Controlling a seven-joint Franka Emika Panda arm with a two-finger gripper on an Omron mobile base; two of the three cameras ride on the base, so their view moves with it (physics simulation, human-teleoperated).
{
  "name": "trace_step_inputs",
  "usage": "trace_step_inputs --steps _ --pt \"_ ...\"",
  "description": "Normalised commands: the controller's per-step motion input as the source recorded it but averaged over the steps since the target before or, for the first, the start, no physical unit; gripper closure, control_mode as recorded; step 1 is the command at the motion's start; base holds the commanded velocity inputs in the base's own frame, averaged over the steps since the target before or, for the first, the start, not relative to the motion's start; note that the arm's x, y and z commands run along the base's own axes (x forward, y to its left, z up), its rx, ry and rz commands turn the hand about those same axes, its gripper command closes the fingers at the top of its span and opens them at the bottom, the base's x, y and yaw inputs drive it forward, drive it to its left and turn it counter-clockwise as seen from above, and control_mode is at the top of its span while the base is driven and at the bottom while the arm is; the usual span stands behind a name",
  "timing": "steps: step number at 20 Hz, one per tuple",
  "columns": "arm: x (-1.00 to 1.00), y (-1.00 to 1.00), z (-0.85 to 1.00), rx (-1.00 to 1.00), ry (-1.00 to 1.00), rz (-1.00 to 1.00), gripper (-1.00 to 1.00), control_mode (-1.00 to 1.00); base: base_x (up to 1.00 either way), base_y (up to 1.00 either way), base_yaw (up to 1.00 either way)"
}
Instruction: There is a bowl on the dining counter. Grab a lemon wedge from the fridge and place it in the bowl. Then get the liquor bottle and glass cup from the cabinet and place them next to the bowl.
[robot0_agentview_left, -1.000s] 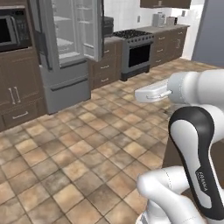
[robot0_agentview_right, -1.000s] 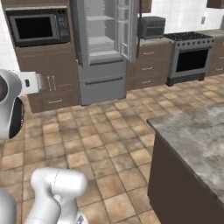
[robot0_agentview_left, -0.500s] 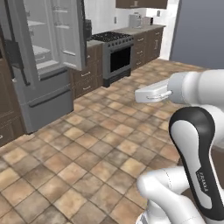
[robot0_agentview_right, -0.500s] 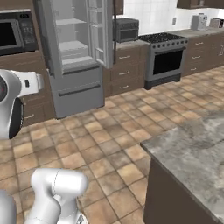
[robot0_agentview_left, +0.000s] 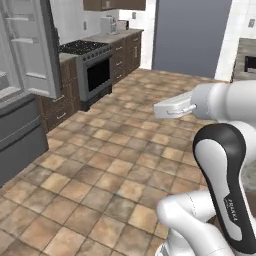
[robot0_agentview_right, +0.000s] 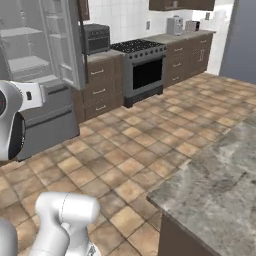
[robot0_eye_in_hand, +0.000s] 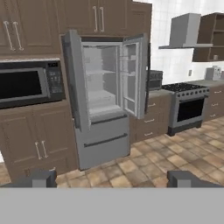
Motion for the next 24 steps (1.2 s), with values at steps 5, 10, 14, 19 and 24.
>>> trace_step_inputs --steps 5,10,14,19,24 --pt "0.00 0.00 0.00 0.00 0.00 0.00 -1.00 1.00 1.00 0.09 -0.47" --pt "0.00 0.00 0.00 0.00 0.00 0.00 -1.00 1.00 1.00 0.17 -0.46" --pt "0.00 0.00 0.00 0.00 0.00 0.00 -1.00 1.00 1.00 0.24 -0.46" --pt "0.00 0.00 0.00 0.00 0.00 0.00 -1.00 1.00 1.00 0.32 -0.45" --pt "0.00 0.00 0.00 0.00 0.00 0.00 -1.00 1.00 1.00 0.42 -0.36"
